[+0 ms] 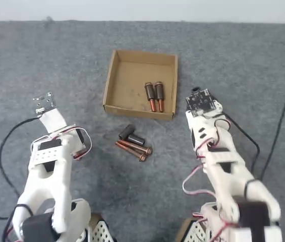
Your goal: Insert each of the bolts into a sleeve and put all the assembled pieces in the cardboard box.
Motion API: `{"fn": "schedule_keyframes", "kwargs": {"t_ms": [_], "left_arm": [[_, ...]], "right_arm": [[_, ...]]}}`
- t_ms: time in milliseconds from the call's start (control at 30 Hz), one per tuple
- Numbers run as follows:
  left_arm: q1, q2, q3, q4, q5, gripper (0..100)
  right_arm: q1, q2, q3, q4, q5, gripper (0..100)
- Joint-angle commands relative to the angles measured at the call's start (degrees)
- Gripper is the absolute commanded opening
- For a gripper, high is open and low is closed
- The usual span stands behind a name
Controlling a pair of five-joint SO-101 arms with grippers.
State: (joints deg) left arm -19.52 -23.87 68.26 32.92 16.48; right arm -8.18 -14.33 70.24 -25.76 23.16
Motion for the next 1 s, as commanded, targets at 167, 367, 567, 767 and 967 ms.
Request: {"fn": "schedule_keyframes", "kwargs": {"t_ms": [167, 367, 567, 767, 967], "left_arm": [[-0.18, -3.52, -0.31, -1.67, 0.44, 1], [-0.09, -3.43, -0.31, -1.67, 0.44, 1], [0.0, -3.08, -0.31, -1.93, 0.44, 1], [0.09, -3.08, -0.31, -1.93, 0.44, 1], [0.09, -3.08, -0.31, -1.93, 0.44, 1]], "right_arm": [[-1.19, 19.03, -8.44, -26.68, 0.26, 0.9], [-1.45, 33.45, -13.71, -41.8, -12.04, 0.9], [-1.8, 36.88, -15.38, -46.02, -30.51, 0.9], [-4.26, 34.42, -11.43, -46.2, -30.59, 0.9], [-10.33, 27.82, -2.11, -46.29, -30.77, 0.9]]}}
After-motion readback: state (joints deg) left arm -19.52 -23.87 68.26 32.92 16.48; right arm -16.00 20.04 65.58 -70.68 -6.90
